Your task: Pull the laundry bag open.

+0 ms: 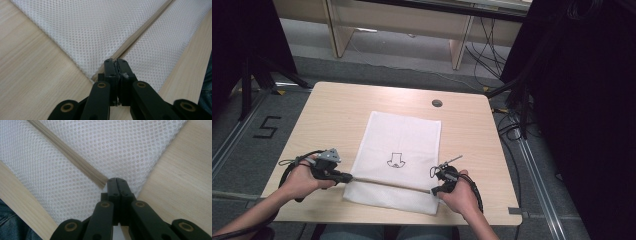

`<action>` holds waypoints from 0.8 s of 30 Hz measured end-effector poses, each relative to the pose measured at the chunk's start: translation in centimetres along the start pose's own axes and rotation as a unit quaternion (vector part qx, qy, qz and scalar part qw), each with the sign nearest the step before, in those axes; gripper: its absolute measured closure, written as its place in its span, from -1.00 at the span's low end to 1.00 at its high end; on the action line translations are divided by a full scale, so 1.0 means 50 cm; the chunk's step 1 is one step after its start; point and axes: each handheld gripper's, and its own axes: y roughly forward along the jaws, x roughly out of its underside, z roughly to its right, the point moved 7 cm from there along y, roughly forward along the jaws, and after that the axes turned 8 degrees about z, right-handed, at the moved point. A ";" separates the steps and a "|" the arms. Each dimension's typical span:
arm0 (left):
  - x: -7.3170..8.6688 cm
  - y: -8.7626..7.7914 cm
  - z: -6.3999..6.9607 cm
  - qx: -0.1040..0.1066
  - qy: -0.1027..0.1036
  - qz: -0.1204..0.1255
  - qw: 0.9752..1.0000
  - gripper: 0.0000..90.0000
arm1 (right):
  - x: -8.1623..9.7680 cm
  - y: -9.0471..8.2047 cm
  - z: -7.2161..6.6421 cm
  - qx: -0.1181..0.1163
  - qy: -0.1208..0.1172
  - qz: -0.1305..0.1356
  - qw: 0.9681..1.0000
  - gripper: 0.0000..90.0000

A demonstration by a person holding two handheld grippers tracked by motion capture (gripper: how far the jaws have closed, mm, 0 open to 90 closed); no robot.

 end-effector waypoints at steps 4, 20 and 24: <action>0.006 -0.007 -0.009 -0.009 -0.002 -0.001 1.000 0.95 | -0.001 0.001 0.000 0.001 -0.002 0.002 1.000 1.00; 0.025 -0.015 -0.026 -0.019 -0.003 -0.007 1.000 0.94 | -0.001 0.002 0.000 -0.001 -0.004 0.004 1.000 1.00; 0.027 -0.012 -0.023 -0.023 -0.009 -0.005 1.000 0.94 | -0.001 0.001 0.001 -0.002 -0.007 -0.001 1.000 1.00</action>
